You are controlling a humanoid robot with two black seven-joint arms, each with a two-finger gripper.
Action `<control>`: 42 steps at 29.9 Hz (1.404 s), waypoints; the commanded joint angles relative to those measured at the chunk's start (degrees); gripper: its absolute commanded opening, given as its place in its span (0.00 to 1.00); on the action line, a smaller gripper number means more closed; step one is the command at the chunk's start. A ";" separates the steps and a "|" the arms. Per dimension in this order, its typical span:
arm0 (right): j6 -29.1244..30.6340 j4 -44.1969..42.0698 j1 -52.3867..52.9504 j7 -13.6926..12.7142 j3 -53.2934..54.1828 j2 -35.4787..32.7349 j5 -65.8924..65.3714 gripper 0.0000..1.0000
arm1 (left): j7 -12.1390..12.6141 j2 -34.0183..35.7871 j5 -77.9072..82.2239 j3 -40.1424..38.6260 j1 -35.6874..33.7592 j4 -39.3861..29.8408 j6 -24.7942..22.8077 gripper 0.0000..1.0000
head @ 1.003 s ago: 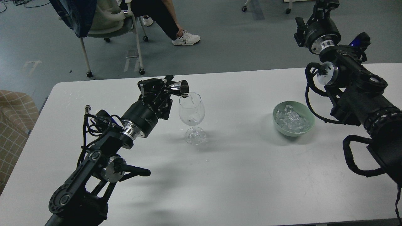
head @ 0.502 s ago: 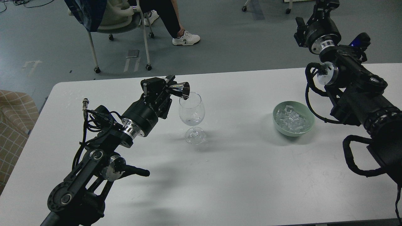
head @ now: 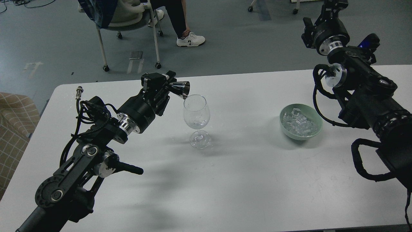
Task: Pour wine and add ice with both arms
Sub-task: 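Tilt the jigger over the wine glass rim with the left gripper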
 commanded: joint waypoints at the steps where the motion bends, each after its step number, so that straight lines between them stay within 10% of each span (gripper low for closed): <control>1: 0.09 0.00 0.02 0.01 0.00 0.00 0.00 1.00 | 0.33 0.09 1.23 0.00 -0.49 -0.51 -0.07 0.11; 42: 0.09 0.00 0.02 0.28 -0.09 -0.17 0.00 1.00 | 1.38 -0.70 9.69 -0.88 -1.55 -2.10 -3.33 0.11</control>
